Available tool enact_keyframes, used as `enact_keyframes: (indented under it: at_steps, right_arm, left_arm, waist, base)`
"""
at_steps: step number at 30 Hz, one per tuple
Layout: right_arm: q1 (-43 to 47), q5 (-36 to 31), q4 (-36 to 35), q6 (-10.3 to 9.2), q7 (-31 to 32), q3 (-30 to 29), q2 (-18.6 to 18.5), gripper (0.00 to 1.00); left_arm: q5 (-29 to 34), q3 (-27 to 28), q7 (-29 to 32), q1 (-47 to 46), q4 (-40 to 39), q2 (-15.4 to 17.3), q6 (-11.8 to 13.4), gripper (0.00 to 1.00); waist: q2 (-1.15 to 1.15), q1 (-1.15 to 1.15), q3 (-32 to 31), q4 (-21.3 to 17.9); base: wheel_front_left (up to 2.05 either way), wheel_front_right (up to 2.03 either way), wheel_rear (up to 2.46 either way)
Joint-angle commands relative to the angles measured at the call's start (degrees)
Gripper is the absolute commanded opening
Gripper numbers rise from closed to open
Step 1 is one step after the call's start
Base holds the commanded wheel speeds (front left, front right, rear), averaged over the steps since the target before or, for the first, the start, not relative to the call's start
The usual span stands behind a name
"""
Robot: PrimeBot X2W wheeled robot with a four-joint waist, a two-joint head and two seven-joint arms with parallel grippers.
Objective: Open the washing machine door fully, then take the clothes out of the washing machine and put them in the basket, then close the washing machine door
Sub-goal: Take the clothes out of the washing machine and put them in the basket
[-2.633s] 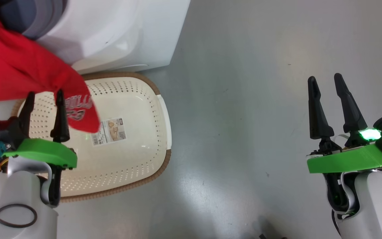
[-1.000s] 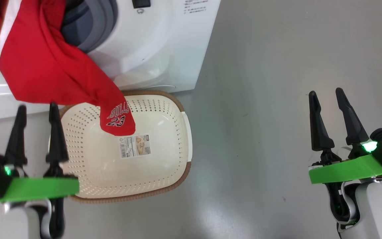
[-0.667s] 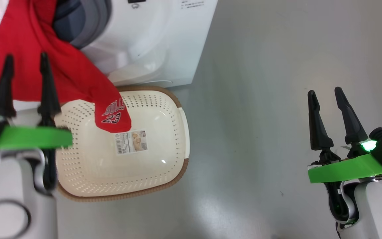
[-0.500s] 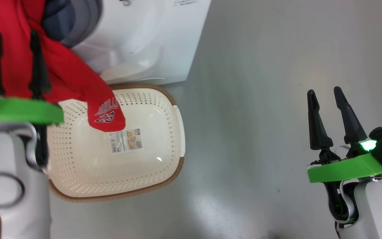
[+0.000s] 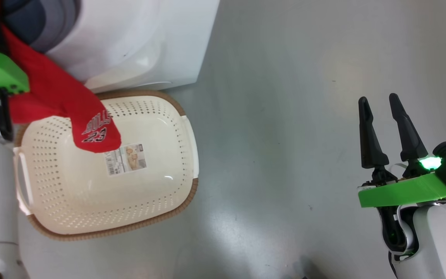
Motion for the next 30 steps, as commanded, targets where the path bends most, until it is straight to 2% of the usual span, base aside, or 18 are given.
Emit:
enact_keyframes:
  at_steps: [1,11,12,13,14,22,30]
  right_arm:
    - [-0.4,0.4,-1.5,0.37,-0.4,1.5,-0.4,1.00]
    - [-0.7,1.0,-1.7,0.37,-0.4,2.2,-0.4,1.00]
    - [-0.7,1.0,-1.7,0.37,-0.4,2.2,-0.4,1.00]
    - [-0.7,1.1,-1.7,0.37,-0.4,2.2,-0.4,1.00]
    - [-0.7,1.1,-1.7,0.37,-0.4,2.2,-0.4,1.00]
    - [-0.6,0.8,-1.7,0.37,-0.4,1.8,-0.4,1.00]
    - [-0.4,0.3,-1.5,0.37,-0.4,1.3,-0.4,1.00]
  left_arm:
    - [0.8,0.8,-0.3,-1.1,0.4,3.3,0.9,1.00]
    - [1.0,0.1,-0.3,-8.1,11.7,6.2,1.8,1.00]
    - [0.9,0.0,-0.3,-8.4,12.6,6.4,1.8,0.49]
    - [0.9,0.0,-0.3,-8.7,13.1,6.5,1.8,0.29]
    - [0.8,-0.1,-0.3,-8.8,13.5,6.6,1.8,0.02]
    - [-0.5,0.0,-0.3,-8.6,13.5,5.9,0.9,0.00]
    - [-3.4,2.0,-0.3,-4.0,5.8,3.5,-1.5,0.00]
  waist:
    - [0.00,0.00,0.5,-0.7]
    - [0.00,0.00,0.9,-2.3]
    - [0.00,0.00,0.9,-2.3]
    - [0.00,0.00,0.9,-2.4]
    - [0.00,0.00,0.9,-2.4]
    - [0.00,0.00,0.6,-1.7]
    - [0.00,0.00,-0.5,-0.5]
  base:
    - [0.00,0.00,0.00]
    - [0.00,0.00,0.00]
    - [0.00,0.00,0.00]
    - [0.00,0.00,0.00]
    - [0.00,0.00,0.00]
    - [0.00,0.00,0.00]
    - [0.00,0.00,0.00]
